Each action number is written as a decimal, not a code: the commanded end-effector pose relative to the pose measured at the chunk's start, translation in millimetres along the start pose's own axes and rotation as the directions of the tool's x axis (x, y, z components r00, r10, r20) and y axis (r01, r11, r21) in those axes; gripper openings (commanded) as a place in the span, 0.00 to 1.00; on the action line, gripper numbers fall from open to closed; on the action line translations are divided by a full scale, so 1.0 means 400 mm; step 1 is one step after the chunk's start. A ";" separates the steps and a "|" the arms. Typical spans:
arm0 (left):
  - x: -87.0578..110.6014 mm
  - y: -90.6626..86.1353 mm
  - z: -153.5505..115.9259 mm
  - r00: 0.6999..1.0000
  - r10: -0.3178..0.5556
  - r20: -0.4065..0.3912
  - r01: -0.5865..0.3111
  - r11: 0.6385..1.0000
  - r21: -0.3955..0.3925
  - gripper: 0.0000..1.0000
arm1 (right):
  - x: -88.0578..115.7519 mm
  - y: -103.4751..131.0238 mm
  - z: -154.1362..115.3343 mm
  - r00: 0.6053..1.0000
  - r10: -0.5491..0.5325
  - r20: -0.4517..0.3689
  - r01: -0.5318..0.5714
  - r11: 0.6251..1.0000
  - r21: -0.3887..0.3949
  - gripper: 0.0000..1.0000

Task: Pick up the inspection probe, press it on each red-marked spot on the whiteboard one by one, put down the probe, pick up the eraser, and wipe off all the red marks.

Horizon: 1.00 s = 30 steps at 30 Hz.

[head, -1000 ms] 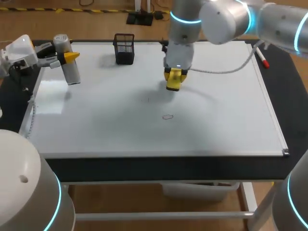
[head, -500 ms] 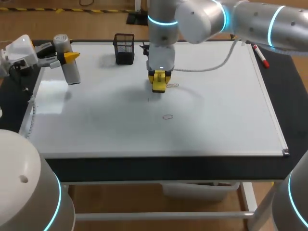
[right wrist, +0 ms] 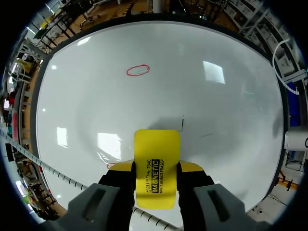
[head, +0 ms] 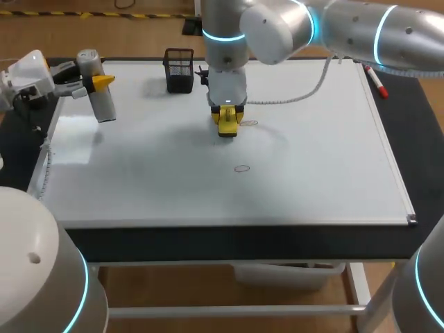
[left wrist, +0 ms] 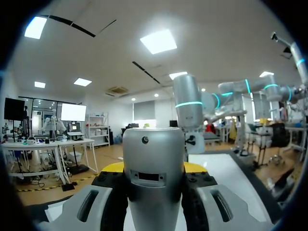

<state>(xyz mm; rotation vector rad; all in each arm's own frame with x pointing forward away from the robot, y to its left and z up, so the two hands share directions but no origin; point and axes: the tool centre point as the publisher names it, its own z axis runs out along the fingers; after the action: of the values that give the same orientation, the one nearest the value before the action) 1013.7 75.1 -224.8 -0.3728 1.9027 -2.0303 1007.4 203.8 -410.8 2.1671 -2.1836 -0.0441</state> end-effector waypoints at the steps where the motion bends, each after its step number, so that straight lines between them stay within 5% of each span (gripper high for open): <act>1: 0.000 -0.001 0.001 1.000 0.002 0.001 -0.002 1.000 0.002 0.00 | 0.011 -0.002 0.001 1.000 -0.003 -0.001 0.003 1.000 0.002 0.00; 30: 0.000 -0.001 0.001 1.000 0.002 0.001 -0.002 1.000 0.002 0.00 | 0.126 0.000 0.031 0.997 0.078 -0.007 -0.078 0.997 -0.013 0.00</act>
<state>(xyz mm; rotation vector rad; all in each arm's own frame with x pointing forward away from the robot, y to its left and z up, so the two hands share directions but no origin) 1013.7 75.1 -224.7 -0.3728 1.9027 -2.0304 1007.7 160.1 -425.3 2.0636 -2.2522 -0.0470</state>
